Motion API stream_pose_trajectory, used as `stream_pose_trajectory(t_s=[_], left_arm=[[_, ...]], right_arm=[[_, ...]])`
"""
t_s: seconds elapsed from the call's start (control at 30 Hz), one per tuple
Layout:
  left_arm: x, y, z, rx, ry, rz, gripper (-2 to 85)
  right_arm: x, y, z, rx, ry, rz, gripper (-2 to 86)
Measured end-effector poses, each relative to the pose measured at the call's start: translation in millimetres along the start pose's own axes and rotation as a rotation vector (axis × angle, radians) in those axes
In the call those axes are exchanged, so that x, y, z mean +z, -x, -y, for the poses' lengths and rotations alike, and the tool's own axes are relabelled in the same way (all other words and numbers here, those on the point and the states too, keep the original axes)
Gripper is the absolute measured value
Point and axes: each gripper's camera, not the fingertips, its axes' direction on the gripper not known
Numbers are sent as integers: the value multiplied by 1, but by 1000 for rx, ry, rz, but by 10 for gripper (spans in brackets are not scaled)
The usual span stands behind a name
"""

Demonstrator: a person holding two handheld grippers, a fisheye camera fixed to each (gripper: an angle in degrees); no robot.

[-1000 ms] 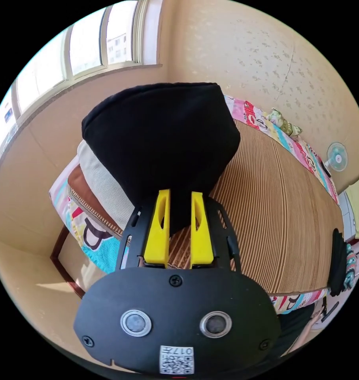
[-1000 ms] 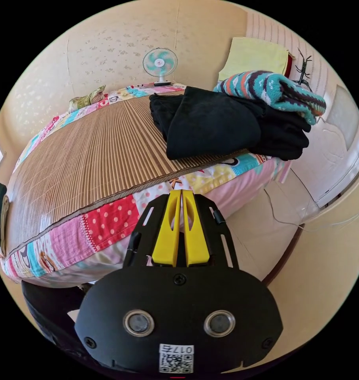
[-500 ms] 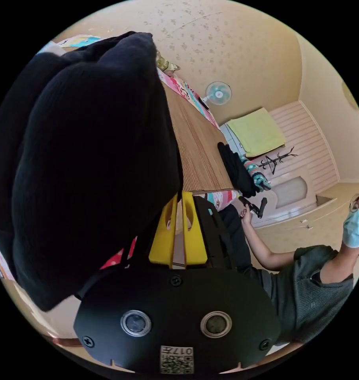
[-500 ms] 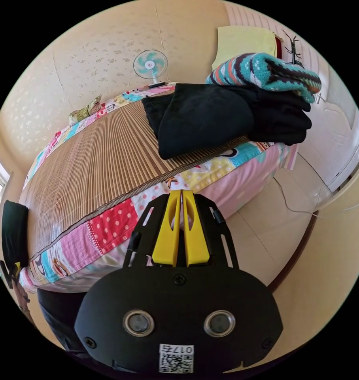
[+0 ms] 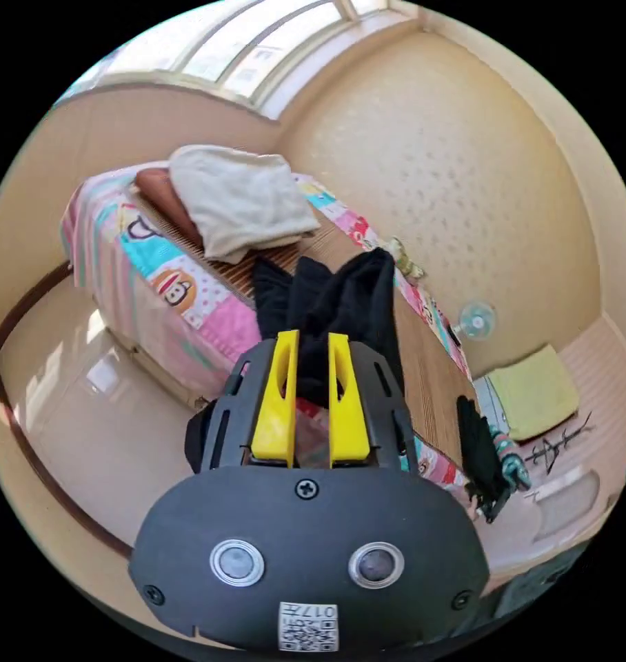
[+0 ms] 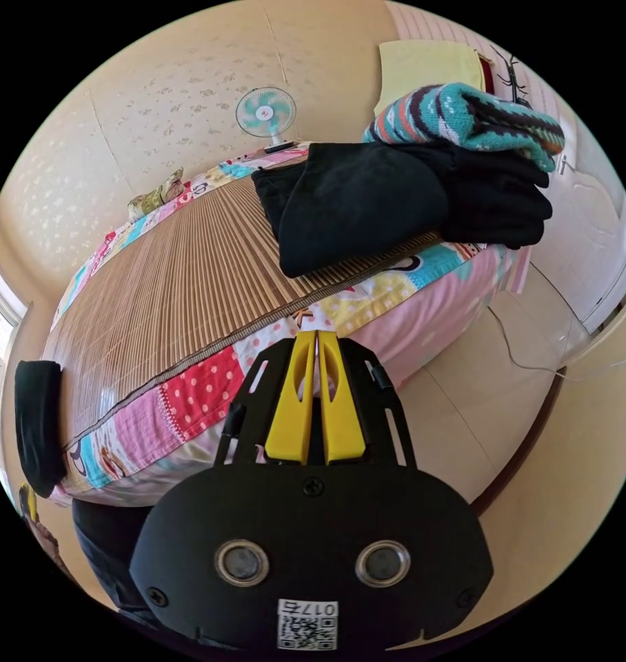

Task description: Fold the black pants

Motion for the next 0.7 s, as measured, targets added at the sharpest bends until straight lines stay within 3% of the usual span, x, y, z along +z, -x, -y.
stream_pose_trajectory(t_s=[0.1,0.17,0.23,0.33,0.4,0.57,0.7], left_arm=[[51,87,32,-259,202,-205,161],[80,122,40,-344,264,-331,163],[88,136,43,-381,250,-342,151],[80,139,53,-345,241,-368,87],[74,148,56,-338,211,-510,65],[44,138,74,-127,248,-535,54],[19,114,53,-8,274,-547,52]], right_arm=[[-6,-8,-2,-2,-15,-2,3],[-11,-16,-4,-1,-30,8,3],[-15,-25,-5,6,-37,14,4],[-21,-40,-5,8,-47,44,4],[-28,-42,-1,-24,-60,83,4],[-58,44,30,-450,0,509,5],[-87,119,34,-607,55,677,6]])
